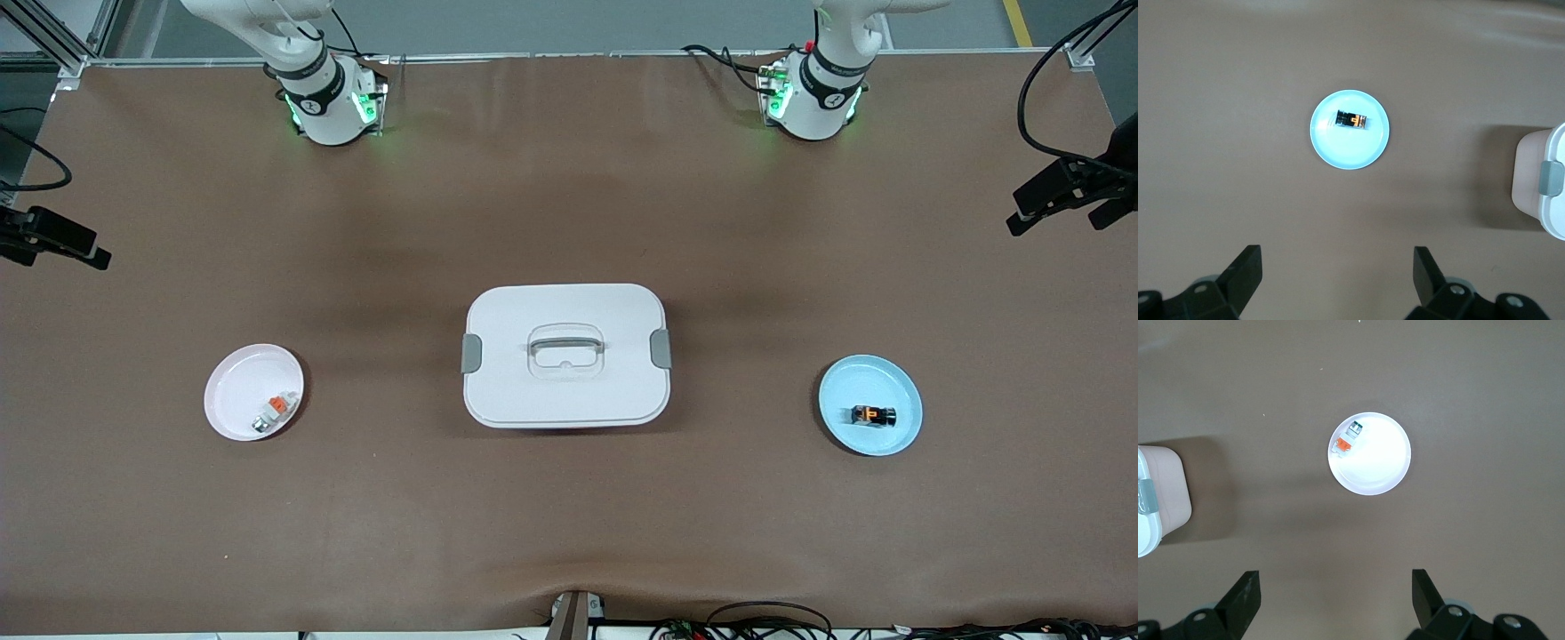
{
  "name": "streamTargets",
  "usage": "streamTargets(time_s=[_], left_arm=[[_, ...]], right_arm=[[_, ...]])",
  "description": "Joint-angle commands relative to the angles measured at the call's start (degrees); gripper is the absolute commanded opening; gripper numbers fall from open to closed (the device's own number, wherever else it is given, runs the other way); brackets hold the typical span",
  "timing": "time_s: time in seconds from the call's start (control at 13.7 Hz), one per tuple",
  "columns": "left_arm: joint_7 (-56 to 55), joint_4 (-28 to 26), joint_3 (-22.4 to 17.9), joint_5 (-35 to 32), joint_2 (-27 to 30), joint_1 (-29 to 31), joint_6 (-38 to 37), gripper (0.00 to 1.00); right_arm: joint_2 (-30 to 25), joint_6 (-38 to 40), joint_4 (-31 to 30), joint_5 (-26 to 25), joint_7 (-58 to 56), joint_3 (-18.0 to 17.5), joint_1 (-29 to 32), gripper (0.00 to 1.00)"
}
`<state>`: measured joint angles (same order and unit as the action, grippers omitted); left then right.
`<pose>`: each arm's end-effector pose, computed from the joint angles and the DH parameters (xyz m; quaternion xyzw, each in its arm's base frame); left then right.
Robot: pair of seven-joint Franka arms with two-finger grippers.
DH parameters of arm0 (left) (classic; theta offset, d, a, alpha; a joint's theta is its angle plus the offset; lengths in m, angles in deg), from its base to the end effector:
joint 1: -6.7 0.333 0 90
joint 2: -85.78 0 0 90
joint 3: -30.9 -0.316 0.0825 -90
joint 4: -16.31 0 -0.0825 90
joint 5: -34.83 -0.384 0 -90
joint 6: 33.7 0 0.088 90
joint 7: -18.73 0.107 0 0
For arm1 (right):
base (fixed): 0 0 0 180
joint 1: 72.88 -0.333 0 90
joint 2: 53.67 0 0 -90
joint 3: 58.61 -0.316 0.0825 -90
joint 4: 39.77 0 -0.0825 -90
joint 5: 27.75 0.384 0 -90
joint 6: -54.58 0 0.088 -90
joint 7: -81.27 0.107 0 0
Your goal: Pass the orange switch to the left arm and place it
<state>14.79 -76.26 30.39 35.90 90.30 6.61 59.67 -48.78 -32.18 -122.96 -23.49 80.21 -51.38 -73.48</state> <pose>0.5359 0.0022 0.6517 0.9981 0.0381 0.0461 0.0111 0.5730 -0.0548 0.6277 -0.9983 0.0467 0.0090 0.0324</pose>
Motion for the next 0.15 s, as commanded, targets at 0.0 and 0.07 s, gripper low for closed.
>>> streamTargets(time_s=[0.0, 0.07], left_arm=[[0.34, 1.33, 0.25, -0.1, -0.3, 0.18, -1.26, 1.0], [0.25, 1.33, 0.25, -0.1, -0.3, 0.26, -1.26, 1.0]], right_arm=[[-0.58, -0.08, -0.3, -0.48, 0.35, -0.46, 0.51, 1.0], [-0.58, -0.08, -0.3, -0.48, 0.35, -0.46, 0.42, 1.0]])
